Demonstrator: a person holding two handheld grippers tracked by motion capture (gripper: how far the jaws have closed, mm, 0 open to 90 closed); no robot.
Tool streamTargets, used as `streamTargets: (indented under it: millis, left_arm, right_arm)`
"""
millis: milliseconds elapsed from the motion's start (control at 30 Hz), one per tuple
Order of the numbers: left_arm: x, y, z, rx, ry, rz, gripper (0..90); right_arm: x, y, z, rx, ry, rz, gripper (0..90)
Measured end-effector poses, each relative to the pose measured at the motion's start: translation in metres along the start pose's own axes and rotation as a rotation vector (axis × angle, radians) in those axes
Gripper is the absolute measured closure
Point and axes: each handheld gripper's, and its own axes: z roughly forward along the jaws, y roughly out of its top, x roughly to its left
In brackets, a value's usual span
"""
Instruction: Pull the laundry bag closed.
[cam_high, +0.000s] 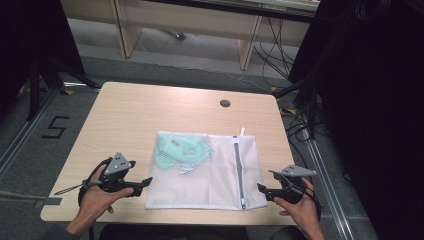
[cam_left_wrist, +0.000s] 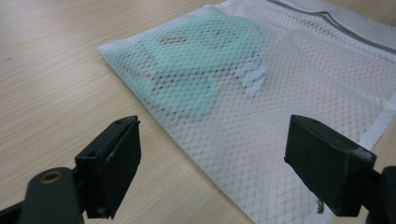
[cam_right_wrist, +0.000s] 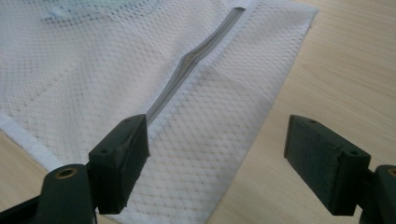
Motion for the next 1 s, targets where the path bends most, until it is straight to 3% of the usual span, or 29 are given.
streamTargets:
  millis: [33, 67, 100, 167, 300, 333, 400, 433, 500, 633, 700, 733, 833, 900, 933, 967, 1000]
  left_arm:
    - [0.000, 0.000, 0.000, 0.008, -0.005, 0.012, 18.0]
    - [-0.001, 0.000, 0.001, -0.002, 0.001, -0.001, 18.0]
    - [-0.001, 0.000, 0.002, 0.000, -0.005, 0.003, 18.0]
    - [0.000, 0.000, 0.002, 0.021, -0.009, 0.024, 18.3]
    - [-0.005, 0.001, 0.008, 0.010, -0.017, -0.003, 19.6]
    - [-0.005, 0.002, 0.008, 0.027, -0.023, 0.022, 19.7]
    - [-0.009, 0.002, 0.011, 0.021, -0.039, 0.015, 20.1]
    - [-0.013, 0.003, 0.016, 0.014, -0.067, 0.024, 20.1]
    - [-0.014, 0.005, 0.017, 0.021, -0.069, 0.041, 20.3]
    - [-0.023, 0.009, 0.023, -0.003, -0.089, 0.035, 20.5]
    - [-0.026, 0.012, 0.026, 0.006, -0.099, 0.050, 20.6]
    - [-0.032, 0.014, 0.030, 0.002, -0.113, 0.054, 20.7]
    - [-0.036, 0.015, 0.033, 0.012, -0.123, 0.076, 20.9]
    - [-0.040, 0.016, 0.037, 0.014, -0.136, 0.098, 20.9]
    - [-0.043, 0.017, 0.039, 0.015, -0.139, 0.104, 20.9]
    - [-0.047, 0.016, 0.041, 0.004, -0.152, 0.075, 20.9]
    - [-0.050, 0.017, 0.042, 0.021, -0.162, 0.097, 20.9]
  right_arm:
    - [-0.002, 0.000, 0.000, -0.002, -0.006, -0.027, 22.9]
    - [-0.002, 0.001, 0.000, -0.001, -0.004, -0.037, 24.3]
    - [0.000, 0.000, 0.000, 0.006, 0.000, -0.025, 26.7]
    - [0.000, 0.001, 0.000, 0.019, 0.006, -0.045, 27.4]
    - [0.001, 0.002, 0.000, 0.017, 0.012, -0.058, 27.4]
    - [0.003, 0.002, 0.001, 0.009, 0.020, -0.044, 27.5]
    - [0.005, 0.003, 0.001, 0.027, 0.038, -0.066, 28.9]
    - [0.004, 0.003, 0.004, 0.000, 0.037, -0.100, 29.2]
    - [0.005, 0.004, 0.003, 0.021, 0.049, -0.124, 29.2]
    - [0.008, 0.003, 0.006, 0.020, 0.069, -0.119, 29.2]
    - [0.009, 0.002, 0.009, 0.055, 0.090, -0.109, 27.5]
    - [0.009, 0.001, 0.012, 0.036, 0.089, -0.130, 27.5]
    - [0.011, 0.001, 0.011, 0.051, 0.104, -0.139, 27.9]
    - [0.013, -0.002, 0.013, 0.048, 0.128, -0.159, 33.2]
    - [0.018, -0.003, 0.012, 0.067, 0.134, -0.138, 34.0]
    - [0.017, -0.004, 0.014, 0.053, 0.133, -0.180, 34.0]
    - [0.017, -0.003, 0.015, 0.060, 0.150, -0.212, 38.2]
